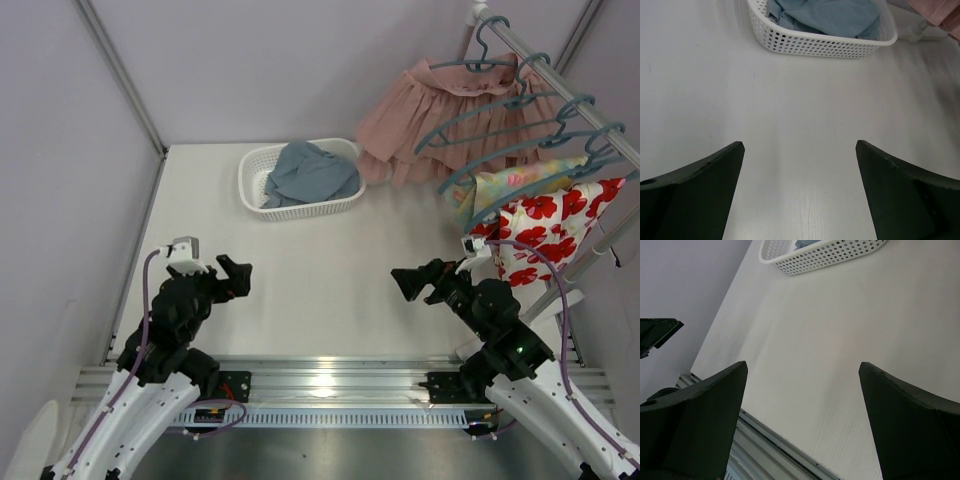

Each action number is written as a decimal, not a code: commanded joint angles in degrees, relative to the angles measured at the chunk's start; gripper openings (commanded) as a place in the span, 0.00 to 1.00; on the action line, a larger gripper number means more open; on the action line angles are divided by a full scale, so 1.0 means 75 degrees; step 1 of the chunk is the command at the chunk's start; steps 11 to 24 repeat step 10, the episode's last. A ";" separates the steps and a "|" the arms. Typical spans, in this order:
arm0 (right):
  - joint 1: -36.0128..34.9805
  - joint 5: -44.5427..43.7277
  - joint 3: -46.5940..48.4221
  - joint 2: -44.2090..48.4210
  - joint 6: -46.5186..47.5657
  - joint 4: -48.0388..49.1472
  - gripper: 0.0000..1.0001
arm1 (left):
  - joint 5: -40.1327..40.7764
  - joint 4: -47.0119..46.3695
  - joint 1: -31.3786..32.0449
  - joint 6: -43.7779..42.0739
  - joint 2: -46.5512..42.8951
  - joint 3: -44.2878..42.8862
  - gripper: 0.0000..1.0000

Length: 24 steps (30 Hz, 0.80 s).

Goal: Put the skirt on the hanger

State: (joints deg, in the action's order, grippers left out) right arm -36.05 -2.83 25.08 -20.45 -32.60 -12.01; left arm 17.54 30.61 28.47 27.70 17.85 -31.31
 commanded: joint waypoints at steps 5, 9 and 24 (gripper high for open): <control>-0.0056 -0.0056 0.0101 -0.0086 -0.0024 0.0301 0.99 | -0.0065 -0.0155 -0.0058 -0.0096 0.0012 -0.0196 0.99; -0.0068 0.0155 0.0206 -0.0074 0.0070 0.0336 0.99 | -0.0030 -0.0167 -0.0058 -0.0049 -0.0071 -0.0138 0.99; -0.0056 0.0120 0.0230 -0.0074 0.0058 0.0313 0.99 | -0.0030 -0.0156 -0.0058 -0.0049 -0.0024 -0.0161 0.99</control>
